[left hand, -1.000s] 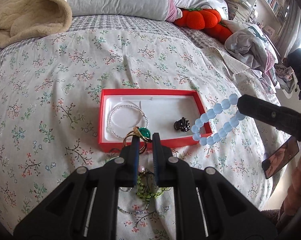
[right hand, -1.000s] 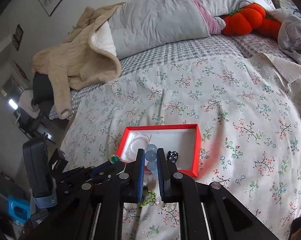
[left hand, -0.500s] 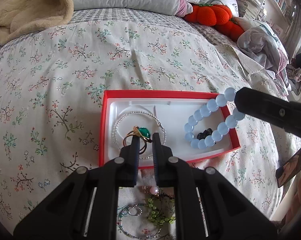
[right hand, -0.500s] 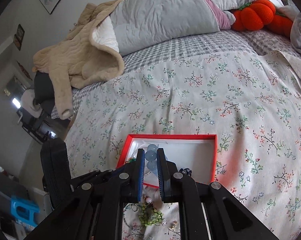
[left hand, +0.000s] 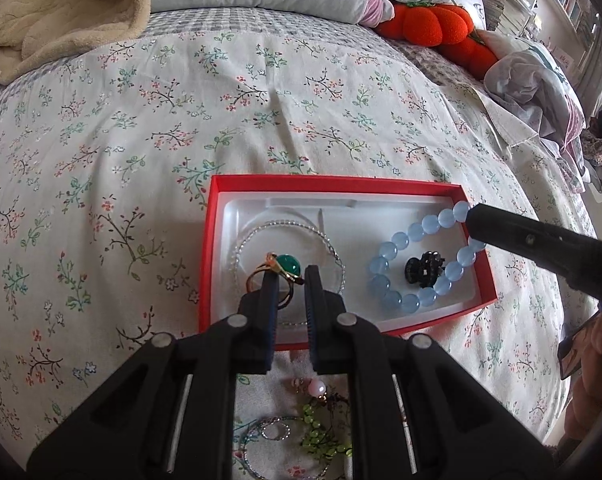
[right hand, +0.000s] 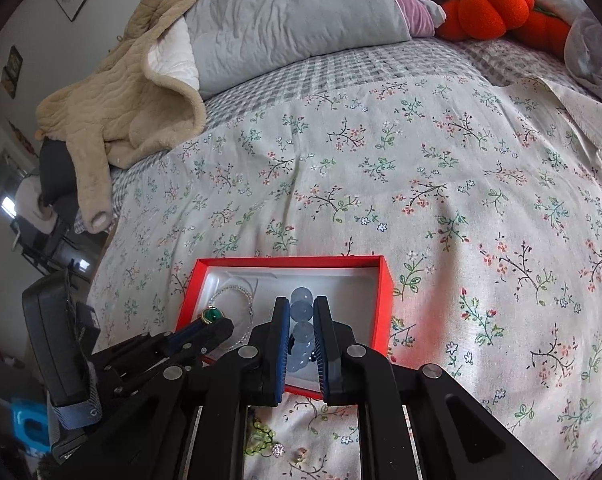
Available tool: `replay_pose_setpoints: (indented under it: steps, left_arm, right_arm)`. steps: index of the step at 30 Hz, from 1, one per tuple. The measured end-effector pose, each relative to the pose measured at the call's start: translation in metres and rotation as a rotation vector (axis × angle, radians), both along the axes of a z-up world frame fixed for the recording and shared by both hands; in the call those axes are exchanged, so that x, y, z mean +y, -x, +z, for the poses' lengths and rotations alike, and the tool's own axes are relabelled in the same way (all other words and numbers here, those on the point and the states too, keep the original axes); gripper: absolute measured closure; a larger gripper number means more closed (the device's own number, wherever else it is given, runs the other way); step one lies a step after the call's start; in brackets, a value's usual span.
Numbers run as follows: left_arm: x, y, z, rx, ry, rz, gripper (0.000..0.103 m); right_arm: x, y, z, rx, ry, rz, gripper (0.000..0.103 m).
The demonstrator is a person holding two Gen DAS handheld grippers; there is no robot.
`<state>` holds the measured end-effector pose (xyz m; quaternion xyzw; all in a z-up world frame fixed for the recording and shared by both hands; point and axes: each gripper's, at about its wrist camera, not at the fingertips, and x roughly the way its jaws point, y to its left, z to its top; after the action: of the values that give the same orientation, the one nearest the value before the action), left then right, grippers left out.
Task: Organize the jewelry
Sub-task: 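Carry the ring and blue bracelet into the red box and open both tools, then withdraw both tools from the box back over the remaining jewelry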
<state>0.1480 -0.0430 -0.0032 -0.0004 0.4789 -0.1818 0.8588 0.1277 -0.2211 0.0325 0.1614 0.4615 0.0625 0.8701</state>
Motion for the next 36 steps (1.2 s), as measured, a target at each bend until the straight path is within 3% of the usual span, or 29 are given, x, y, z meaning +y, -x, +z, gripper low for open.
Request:
replay_pose_setpoints:
  steps: [6, 14, 19, 20, 21, 22, 36]
  left_arm:
    - [-0.002, 0.001, 0.002, -0.002, -0.007, -0.011, 0.087]
    - [-0.002, 0.016, 0.021, -0.036, -0.006, -0.026, 0.061]
    - [0.002, 0.03, 0.032, -0.054, -0.017, -0.034, 0.049]
    - [0.003, 0.034, 0.034, -0.058, -0.023, -0.034, 0.047]
    - [0.005, 0.037, 0.035, -0.061, -0.027, -0.034, 0.046]
    - [0.007, 0.039, 0.036, -0.06, -0.032, -0.033, 0.045]
    - [0.033, 0.066, 0.02, 0.023, -0.083, -0.014, 0.025]
  right_arm:
    - [-0.004, 0.0, -0.001, 0.017, -0.004, 0.008, 0.088]
    - [-0.005, 0.018, 0.015, 0.006, 0.029, 0.032, 0.085]
    - [-0.005, 0.033, 0.024, -0.001, 0.043, 0.046, 0.074]
    - [-0.005, 0.037, 0.026, -0.002, 0.047, 0.048, 0.066]
    - [-0.005, 0.04, 0.027, -0.006, 0.049, 0.047, 0.05]
    - [-0.004, 0.044, 0.029, -0.014, 0.051, 0.048, 0.045]
    - [0.002, 0.071, 0.019, 0.035, 0.115, 0.08, 0.034]
